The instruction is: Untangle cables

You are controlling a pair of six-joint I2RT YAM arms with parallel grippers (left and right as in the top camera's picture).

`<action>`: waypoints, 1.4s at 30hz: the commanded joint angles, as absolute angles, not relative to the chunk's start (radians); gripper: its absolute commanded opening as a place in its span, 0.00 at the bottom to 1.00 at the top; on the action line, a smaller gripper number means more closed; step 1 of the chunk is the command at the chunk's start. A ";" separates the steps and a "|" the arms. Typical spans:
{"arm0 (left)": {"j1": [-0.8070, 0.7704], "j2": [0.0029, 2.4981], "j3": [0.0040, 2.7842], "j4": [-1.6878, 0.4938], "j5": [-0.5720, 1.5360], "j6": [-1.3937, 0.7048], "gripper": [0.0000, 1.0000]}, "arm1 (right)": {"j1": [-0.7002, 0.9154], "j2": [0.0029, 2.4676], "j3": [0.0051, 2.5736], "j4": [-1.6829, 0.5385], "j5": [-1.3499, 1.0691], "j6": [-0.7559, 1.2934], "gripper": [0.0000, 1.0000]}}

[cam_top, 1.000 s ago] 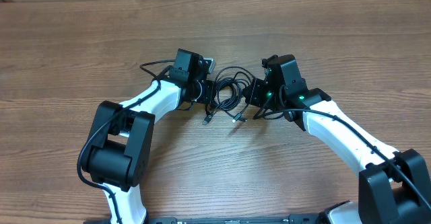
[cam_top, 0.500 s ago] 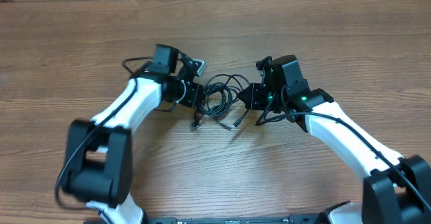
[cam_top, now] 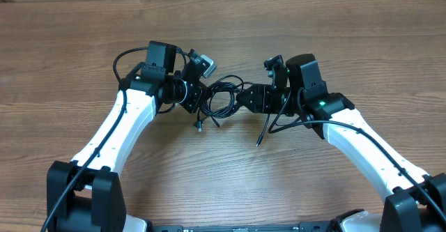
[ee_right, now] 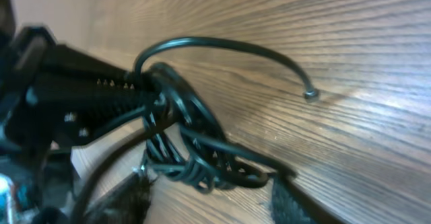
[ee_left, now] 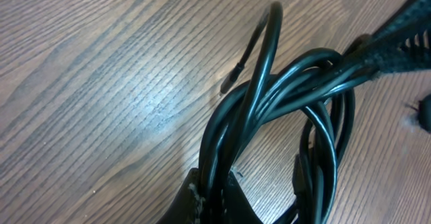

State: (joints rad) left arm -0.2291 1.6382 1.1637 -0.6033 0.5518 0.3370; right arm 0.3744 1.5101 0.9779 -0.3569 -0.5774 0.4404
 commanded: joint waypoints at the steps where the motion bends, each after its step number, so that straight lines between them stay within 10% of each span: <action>1: -0.236 1.623 1.158 -0.601 0.642 0.374 0.04 | 0.375 1.494 1.002 -0.352 -0.596 0.495 0.63; 23: -0.236 1.642 1.158 -0.655 0.958 0.570 0.04 | 0.482 1.519 1.000 -0.553 0.044 0.640 0.45; 42: -0.236 1.647 1.158 -0.555 0.793 0.292 0.04 | 0.382 1.481 1.039 -0.515 -0.593 0.552 0.55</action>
State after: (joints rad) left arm -0.2379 1.6451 1.1633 -0.5762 0.8291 0.4267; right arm 0.3843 1.5097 1.0035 -0.5190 -0.4545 0.5606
